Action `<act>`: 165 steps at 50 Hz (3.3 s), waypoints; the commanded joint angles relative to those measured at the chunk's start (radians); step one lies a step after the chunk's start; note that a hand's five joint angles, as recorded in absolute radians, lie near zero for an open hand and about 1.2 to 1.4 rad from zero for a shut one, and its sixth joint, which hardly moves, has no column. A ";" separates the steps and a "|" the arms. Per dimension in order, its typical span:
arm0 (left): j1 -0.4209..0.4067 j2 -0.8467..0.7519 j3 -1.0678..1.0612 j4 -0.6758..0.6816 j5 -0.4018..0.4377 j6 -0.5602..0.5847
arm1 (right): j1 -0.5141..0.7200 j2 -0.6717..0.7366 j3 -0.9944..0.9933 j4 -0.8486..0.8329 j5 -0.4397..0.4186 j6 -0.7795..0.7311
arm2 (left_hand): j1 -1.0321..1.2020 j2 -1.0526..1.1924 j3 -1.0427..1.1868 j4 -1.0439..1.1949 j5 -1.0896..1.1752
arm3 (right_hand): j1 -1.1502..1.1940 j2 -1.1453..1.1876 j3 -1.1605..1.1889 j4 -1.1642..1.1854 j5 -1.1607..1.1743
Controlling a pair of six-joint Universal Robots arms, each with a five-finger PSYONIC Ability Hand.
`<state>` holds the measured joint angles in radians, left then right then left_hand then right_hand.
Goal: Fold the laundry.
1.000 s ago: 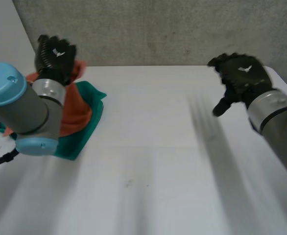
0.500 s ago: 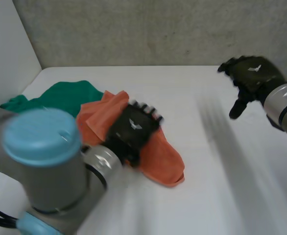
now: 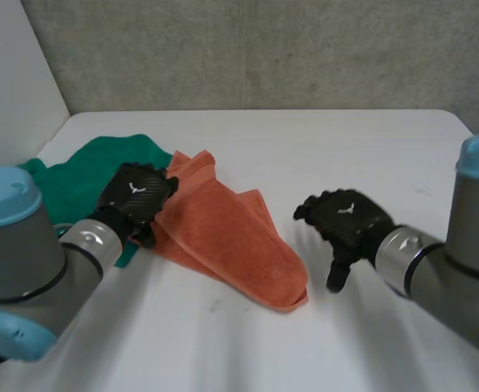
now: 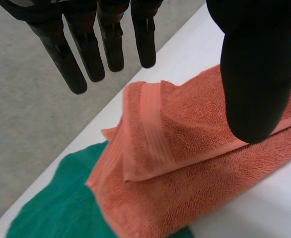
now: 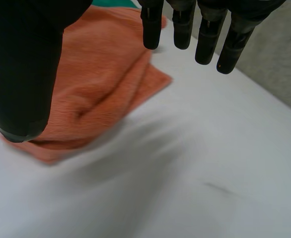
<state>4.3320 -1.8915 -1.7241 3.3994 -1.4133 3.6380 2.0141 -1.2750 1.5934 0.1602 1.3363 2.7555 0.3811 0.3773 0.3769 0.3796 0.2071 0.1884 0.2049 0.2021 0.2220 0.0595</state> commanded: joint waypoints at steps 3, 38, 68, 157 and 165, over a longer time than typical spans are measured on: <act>0.020 -0.239 0.199 -0.006 0.086 0.005 | 0.060 -0.004 0.114 -0.114 0.006 0.052 | 0.190 0.194 0.195 0.192 0.190 | -0.014 -0.030 -0.028 -0.048 -0.060; -0.086 -0.152 0.368 0.003 -0.024 0.168 | 0.002 0.012 0.057 -0.185 0.073 0.069 | 1.015 1.019 1.019 1.017 1.015 | -0.014 -0.030 -0.028 -0.048 -0.060; -0.097 0.339 0.296 -0.101 -0.070 0.172 | 0.091 0.428 -0.403 0.004 -0.075 0.410 | 1.015 1.019 1.019 1.017 1.015 | -0.014 -0.030 -0.028 -0.048 -0.060; -0.057 0.127 0.025 0.097 -0.234 0.031 | -0.074 0.207 -0.382 0.283 0.030 -0.665 | 1.015 1.019 1.019 1.017 1.015 | 1.127 1.111 1.114 1.094 1.082; -0.064 0.130 -0.034 0.097 -0.217 0.022 | -0.077 0.212 -0.241 0.076 0.021 -0.453 | 1.015 1.019 1.019 1.017 1.015 | 0.126 0.109 0.112 0.092 0.080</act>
<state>4.2728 -1.7595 -1.7271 3.4958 -1.6422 3.6658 1.9402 -1.0637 1.2501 0.4015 1.3634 2.1344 1.1061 1.1925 1.1917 1.1989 0.9687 0.5511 0.6994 0.7092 0.7079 0.5310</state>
